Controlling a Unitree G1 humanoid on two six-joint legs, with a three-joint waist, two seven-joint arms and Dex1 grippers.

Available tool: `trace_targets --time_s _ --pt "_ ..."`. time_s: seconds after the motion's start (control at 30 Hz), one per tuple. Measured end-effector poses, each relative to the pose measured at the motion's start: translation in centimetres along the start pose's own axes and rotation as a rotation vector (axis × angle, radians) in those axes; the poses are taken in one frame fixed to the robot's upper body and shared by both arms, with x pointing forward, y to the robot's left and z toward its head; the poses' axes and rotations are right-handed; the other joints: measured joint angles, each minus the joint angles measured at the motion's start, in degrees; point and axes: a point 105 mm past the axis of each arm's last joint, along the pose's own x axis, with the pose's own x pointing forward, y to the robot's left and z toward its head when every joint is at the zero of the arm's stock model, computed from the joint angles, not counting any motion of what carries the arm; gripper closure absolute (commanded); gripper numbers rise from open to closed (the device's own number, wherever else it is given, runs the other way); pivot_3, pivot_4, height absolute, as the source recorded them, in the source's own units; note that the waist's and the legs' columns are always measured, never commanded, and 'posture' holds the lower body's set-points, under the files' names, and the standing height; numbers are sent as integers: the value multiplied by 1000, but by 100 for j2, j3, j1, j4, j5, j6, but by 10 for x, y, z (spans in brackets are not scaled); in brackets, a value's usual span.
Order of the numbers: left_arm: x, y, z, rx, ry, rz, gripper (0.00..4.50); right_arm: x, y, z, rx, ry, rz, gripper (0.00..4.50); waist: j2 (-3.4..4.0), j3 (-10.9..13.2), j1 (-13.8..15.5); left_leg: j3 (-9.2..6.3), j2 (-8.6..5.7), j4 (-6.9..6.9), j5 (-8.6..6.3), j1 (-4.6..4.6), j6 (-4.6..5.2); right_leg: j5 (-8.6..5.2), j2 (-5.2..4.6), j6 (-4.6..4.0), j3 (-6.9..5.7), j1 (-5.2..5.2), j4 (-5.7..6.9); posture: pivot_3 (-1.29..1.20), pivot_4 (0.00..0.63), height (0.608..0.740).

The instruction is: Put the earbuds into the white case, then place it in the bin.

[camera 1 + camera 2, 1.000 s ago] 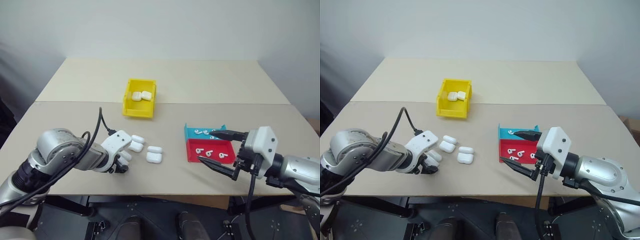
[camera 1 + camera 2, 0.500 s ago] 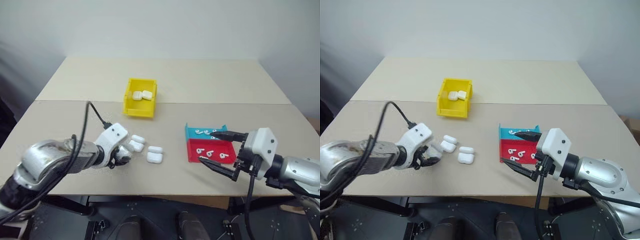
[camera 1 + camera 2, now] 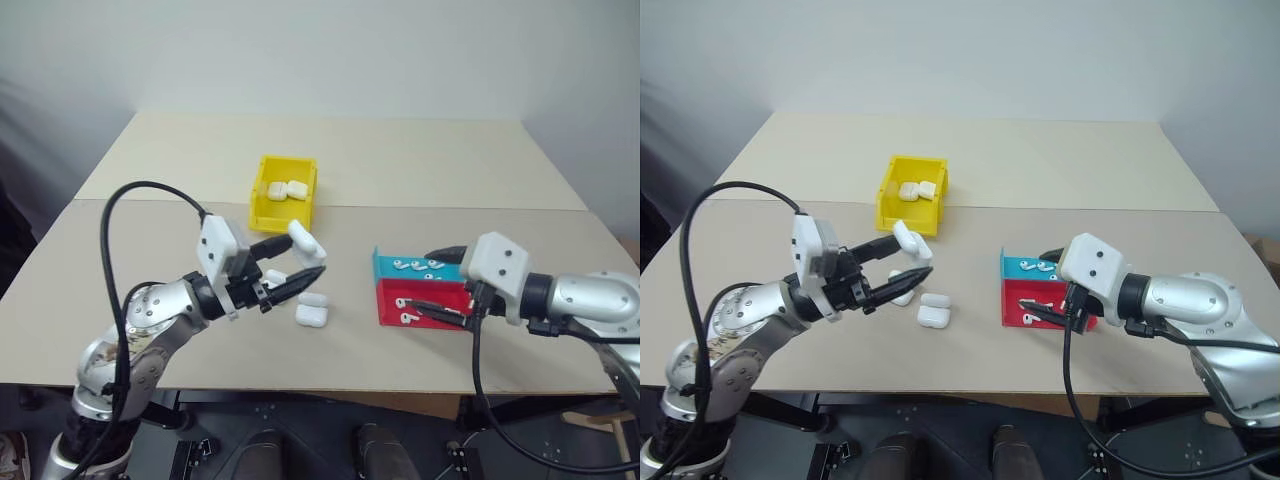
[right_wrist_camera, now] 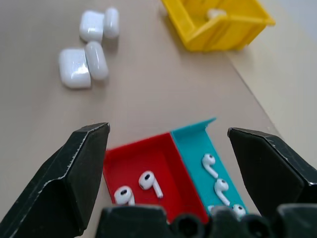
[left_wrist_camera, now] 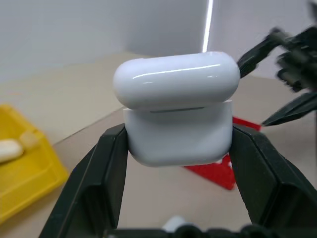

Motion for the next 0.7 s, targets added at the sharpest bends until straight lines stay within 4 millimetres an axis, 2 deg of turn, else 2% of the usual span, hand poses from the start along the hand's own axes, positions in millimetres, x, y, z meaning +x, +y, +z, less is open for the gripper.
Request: trace_targets --time_s 0.07,0.2,0.33,0.53,0.7 --pt "5 -4 -5 20 -28 -82 1717 -1 1 0 -32 48 81 618 0 0 -4 -1 1 1 0 0 0 1 2 1 -3 0 -3 0 150 740" --pt "10 -11 -9 70 -71 -224 1717 4 4 0 -74 102 205 1911 0 0 -18 -3 5 2 0 -2 1 2 4 2 -5 1 -5 0 150 740" --pt "11 -14 -10 112 -93 -296 1717 19 4 -13 -91 184 267 1911 0 0 -31 -2 6 1 -1 -2 2 6 3 10 -3 -2 -4 0 150 740" --pt "13 -19 -11 107 -105 -302 1717 35 9 -35 -102 283 313 1911 0 0 -17 -5 6 2 -2 -11 4 6 1 12 -5 -10 -4 0 150 740" --pt "13 -23 -13 73 -103 -279 1717 44 4 -40 -103 309 311 1911 0 0 -24 -6 7 3 -2 -6 4 7 2 12 -4 -9 2 0 150 740"
